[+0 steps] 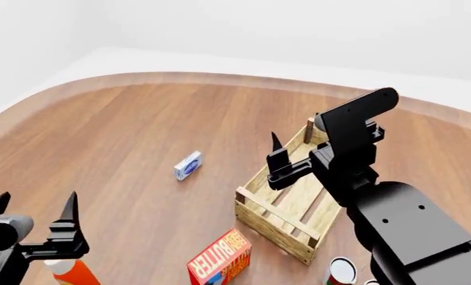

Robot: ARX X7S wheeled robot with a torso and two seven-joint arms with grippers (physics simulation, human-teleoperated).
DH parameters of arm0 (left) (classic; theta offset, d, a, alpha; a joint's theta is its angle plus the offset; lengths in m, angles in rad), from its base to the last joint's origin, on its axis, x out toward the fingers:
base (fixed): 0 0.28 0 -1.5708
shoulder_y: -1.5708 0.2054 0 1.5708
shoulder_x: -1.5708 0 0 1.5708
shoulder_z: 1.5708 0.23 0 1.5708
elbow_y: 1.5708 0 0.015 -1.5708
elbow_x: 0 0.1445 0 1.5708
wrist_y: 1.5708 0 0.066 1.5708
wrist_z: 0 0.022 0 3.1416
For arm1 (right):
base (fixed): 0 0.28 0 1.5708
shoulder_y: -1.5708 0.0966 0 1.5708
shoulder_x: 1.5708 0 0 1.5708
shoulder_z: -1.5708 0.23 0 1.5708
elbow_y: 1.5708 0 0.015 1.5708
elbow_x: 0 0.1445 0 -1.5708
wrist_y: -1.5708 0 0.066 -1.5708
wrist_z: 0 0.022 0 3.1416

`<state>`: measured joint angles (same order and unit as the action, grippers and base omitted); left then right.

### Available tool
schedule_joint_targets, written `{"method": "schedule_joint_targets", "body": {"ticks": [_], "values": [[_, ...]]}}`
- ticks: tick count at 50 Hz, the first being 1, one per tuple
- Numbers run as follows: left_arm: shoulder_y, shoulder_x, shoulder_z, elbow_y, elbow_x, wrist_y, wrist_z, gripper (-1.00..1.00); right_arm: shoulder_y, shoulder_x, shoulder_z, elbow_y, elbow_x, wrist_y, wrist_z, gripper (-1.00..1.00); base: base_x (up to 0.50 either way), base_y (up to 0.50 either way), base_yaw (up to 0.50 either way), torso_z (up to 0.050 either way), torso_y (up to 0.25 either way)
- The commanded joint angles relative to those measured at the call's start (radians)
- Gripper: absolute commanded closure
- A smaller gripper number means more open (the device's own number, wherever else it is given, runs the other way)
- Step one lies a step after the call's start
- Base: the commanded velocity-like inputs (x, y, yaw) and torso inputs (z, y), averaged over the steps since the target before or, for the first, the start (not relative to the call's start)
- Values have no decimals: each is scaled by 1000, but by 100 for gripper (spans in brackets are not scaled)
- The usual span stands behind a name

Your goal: Pick up the ketchup, and put it in the wooden tray.

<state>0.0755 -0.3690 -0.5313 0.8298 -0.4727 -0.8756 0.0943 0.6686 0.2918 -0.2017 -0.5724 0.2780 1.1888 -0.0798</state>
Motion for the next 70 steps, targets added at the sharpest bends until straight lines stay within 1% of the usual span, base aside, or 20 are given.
{"method": "schedule_joint_targets", "body": {"ticks": [1,14,27,42,55,70], "values": [[141,31,-145,37,-83,-15,48,-100,25,-5,-4,-42,3,63,25,-100,0,0,0,0,0],[200,50,-217,61,-101,28,72,-100,22,-8,-11,-38,2,65,40,-100,0,0,0,0,0],[248,84,-199,60,-115,80,119,-100,8,-3,-3,-60,8,80,50,-100,0,0,0,0,0],[271,102,-97,27,-73,132,147,-100,-16,6,16,-87,17,99,61,-100,0,0,0,0,0],[257,102,-22,-29,-14,165,139,-100,-27,11,27,-98,23,109,69,-100,0,0,0,0,0],[242,102,22,-90,32,199,122,-100,-35,13,27,-95,27,112,77,-100,0,0,0,0,0]]}}
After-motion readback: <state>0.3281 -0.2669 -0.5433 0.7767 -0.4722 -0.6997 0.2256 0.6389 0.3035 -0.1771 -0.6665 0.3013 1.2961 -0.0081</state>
